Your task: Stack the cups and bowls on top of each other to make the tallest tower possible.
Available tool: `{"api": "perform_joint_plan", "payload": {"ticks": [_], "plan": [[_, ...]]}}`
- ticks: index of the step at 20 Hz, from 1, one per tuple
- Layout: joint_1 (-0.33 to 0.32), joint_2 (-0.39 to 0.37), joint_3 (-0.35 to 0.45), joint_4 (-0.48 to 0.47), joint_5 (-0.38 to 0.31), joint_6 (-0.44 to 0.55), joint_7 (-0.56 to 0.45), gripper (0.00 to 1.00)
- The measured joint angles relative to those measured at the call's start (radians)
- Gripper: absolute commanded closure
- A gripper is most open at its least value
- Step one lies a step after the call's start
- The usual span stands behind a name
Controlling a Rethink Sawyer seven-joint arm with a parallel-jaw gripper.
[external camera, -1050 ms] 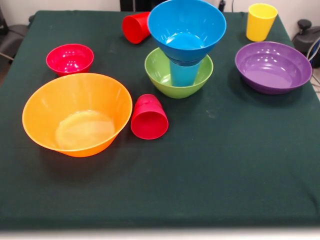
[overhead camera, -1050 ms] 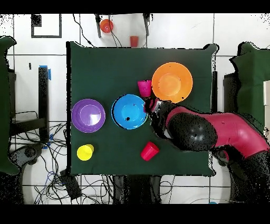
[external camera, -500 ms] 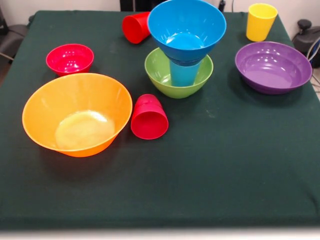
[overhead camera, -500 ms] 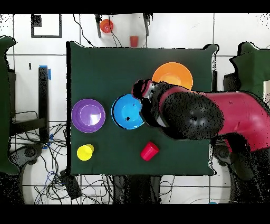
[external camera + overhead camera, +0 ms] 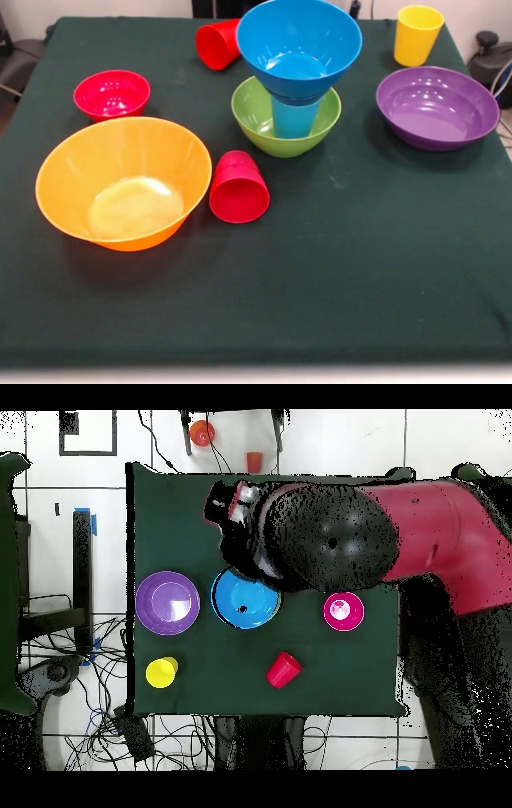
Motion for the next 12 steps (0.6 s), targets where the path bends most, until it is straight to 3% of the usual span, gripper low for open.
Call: {"api": "perform_joint_plan", "payload": {"ticks": [12], "plan": [[0.109,0.077,-0.085,-0.143,-0.046,0.001,0.0,0.0]]}}
